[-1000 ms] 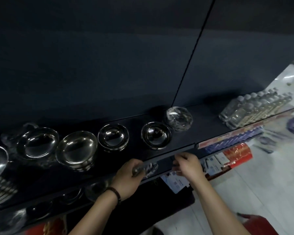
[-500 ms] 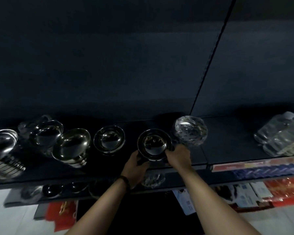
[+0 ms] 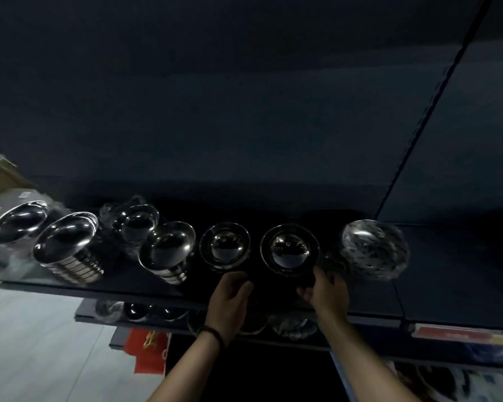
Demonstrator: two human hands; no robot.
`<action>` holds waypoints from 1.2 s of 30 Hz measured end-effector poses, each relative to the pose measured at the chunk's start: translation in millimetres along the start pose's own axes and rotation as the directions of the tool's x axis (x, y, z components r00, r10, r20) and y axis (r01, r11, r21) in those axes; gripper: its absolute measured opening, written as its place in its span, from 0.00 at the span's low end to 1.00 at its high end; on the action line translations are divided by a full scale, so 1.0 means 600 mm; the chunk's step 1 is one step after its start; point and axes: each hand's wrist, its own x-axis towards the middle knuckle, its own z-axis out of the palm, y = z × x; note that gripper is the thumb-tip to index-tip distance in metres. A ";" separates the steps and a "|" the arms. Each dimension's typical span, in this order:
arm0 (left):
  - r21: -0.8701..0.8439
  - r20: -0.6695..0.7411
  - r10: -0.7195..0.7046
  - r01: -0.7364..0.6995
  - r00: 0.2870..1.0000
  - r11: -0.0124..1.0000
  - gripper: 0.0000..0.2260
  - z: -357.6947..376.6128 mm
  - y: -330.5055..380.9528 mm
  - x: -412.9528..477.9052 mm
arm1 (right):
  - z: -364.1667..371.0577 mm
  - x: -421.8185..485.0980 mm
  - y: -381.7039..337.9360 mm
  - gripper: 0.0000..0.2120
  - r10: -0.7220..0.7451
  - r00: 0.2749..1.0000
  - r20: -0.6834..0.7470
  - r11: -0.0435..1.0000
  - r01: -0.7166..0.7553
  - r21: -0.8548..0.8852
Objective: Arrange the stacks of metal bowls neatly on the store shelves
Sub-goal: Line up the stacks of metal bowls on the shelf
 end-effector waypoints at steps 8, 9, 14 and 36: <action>-0.010 -0.560 -0.002 -0.004 0.828 1.000 0.19 -0.193 0.029 0.054 | 0.106 -0.114 0.077 0.10 -0.261 0.955 0.140 0.872 0.295 -0.390; 0.005 -0.579 -0.008 0.014 0.815 1.000 0.23 -0.215 0.030 0.070 | 0.128 -0.133 0.074 0.10 -0.280 0.934 0.221 0.855 0.347 -0.385; 0.159 -0.516 -0.012 0.110 0.856 0.981 0.27 -0.288 0.049 0.118 | 0.250 -0.195 0.053 0.03 -0.251 0.809 0.532 0.803 0.481 -0.353; 0.249 -0.260 0.199 -0.134 0.945 0.959 0.16 -0.291 0.105 0.087 | 0.313 -0.221 0.011 0.06 -0.300 0.789 0.536 0.824 0.498 -0.271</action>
